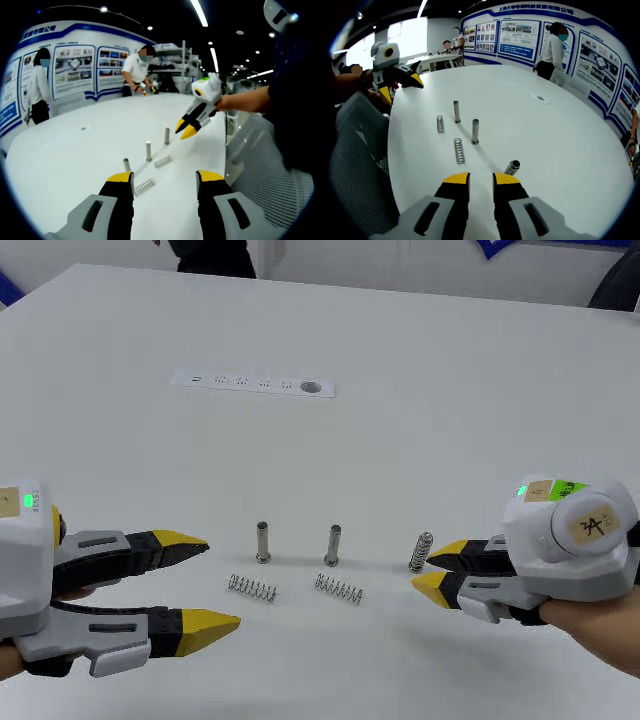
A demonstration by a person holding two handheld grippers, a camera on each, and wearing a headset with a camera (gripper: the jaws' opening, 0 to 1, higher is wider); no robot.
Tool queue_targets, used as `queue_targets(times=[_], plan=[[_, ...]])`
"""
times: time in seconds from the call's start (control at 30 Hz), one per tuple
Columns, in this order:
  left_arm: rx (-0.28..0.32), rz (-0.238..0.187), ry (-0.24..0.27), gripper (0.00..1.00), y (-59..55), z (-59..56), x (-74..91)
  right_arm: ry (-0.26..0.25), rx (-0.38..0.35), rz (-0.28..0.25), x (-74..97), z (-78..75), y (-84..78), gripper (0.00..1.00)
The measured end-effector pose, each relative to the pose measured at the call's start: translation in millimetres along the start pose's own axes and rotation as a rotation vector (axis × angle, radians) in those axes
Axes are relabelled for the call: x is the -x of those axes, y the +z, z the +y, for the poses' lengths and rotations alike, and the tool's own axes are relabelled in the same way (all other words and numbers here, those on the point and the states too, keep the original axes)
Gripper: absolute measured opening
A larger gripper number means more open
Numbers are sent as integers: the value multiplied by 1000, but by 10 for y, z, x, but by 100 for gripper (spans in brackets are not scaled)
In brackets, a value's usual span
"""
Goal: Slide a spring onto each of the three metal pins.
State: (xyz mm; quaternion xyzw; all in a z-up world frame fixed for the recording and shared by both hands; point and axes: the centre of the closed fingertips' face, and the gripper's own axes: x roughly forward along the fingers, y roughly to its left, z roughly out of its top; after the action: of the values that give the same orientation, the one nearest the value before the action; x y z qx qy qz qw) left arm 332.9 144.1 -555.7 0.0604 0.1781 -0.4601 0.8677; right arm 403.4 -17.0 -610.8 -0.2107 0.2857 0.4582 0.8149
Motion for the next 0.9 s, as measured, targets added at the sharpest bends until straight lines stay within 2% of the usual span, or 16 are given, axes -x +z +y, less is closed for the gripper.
queue_targets(times=[0.5, 0.9], plan=[[-4, 5, -6, 51, -12, -28, -11, 126, 76, 7, -259, 394, 171, 19], [-6, 11, -18, 50, -10, -40, -43, 153, 98, 65, -521, 403, 67, 18]])
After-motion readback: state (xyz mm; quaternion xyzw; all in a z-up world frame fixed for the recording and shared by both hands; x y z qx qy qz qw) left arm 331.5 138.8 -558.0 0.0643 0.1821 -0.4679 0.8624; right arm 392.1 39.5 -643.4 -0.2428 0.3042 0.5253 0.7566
